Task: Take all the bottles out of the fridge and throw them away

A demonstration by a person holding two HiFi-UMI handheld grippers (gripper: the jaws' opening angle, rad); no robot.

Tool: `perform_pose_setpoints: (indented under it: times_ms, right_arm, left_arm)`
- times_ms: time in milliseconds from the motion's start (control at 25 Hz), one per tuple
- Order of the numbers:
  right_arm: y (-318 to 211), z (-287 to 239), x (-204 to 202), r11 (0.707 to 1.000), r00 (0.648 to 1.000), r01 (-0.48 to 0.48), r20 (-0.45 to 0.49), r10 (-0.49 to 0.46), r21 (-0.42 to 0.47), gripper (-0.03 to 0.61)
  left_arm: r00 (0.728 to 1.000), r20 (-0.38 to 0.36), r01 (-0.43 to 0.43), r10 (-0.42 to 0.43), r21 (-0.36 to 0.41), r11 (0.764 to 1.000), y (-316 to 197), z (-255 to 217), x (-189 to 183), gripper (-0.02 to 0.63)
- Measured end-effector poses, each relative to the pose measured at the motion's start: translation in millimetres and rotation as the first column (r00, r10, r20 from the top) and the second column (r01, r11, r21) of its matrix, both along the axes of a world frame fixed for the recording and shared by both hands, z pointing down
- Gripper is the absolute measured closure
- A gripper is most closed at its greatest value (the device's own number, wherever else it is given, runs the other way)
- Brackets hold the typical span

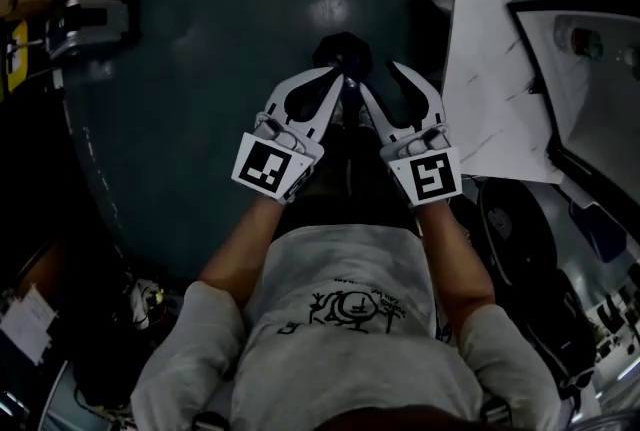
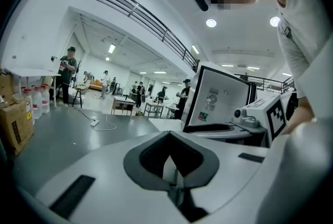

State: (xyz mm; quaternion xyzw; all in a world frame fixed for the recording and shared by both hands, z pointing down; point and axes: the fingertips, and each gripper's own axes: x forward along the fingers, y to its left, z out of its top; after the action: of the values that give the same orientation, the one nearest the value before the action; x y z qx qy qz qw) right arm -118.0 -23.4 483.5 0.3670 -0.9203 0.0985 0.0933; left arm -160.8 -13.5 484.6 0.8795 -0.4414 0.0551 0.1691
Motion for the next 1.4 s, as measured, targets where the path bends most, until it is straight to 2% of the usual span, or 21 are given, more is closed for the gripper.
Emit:
perform_pose_setpoints:
  times_ms: [200, 440, 840, 1040, 1400]
  right_arm:
    - [2, -58, 9, 0.999, 0.999, -0.025, 0.032, 0.024, 0.027, 0.414]
    - [12, -123, 15, 0.996, 0.996, -0.071, 0.052, 0.068, 0.053, 0.434]
    - [28, -179, 38, 0.991, 0.992, -0.125, 0.03, 0.123, 0.053, 0.466]
    - [41, -202, 60, 0.983, 0.984, -0.179, 0.002, 0.179, 0.043, 0.476]
    - [68, -224, 121, 0.952, 0.953, -0.303, -0.009, 0.304, 0.03, 0.482]
  left_arm:
    - [0.999, -0.028, -0.024, 0.025, 0.031, 0.999, 3, -55, 12, 0.6]
    - [0.996, -0.054, -0.073, 0.073, 0.016, 0.997, 6, -107, 19, 0.6]
    - [0.978, -0.094, -0.181, 0.187, 0.066, 0.981, 13, -177, 46, 0.601]
    - [0.959, -0.104, -0.256, 0.264, 0.084, 0.963, 19, -199, 71, 0.601]
    - [0.906, -0.109, -0.398, 0.41, 0.117, 0.91, 35, -225, 140, 0.601]
